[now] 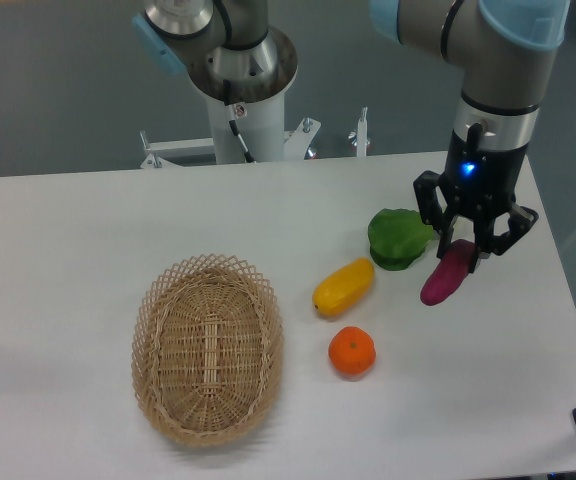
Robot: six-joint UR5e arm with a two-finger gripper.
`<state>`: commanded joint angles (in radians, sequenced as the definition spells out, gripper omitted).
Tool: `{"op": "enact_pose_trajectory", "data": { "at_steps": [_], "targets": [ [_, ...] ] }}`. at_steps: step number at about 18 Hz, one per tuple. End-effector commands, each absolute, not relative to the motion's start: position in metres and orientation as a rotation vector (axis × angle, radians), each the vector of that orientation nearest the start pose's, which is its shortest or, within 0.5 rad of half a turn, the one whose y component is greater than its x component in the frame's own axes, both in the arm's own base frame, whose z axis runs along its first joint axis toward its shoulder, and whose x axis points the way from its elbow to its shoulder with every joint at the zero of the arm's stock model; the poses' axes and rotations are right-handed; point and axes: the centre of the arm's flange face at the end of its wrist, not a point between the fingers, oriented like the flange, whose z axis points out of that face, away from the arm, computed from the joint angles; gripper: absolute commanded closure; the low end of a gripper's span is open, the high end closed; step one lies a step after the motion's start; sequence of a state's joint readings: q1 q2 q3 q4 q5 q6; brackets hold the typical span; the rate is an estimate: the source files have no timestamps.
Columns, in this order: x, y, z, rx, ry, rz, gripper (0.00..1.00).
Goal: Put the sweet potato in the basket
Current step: 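Close the gripper on the purple sweet potato beside the bok choy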
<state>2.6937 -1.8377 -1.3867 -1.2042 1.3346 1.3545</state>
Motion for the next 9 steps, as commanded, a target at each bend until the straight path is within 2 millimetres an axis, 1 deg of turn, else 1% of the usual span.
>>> {"op": "enact_pose_trajectory", "data": {
  "at_steps": [4, 7, 9],
  "targets": [
    [-0.494, 0.414, 0.474, -2.79, 0.375, 0.269, 0.69],
    [-0.492, 0.418, 0.47, -2.795, 0.333, 0.255, 0.68],
    [-0.486, 0.426, 0.469, -2.798, 0.323, 0.246, 0.69]
  ]
}}
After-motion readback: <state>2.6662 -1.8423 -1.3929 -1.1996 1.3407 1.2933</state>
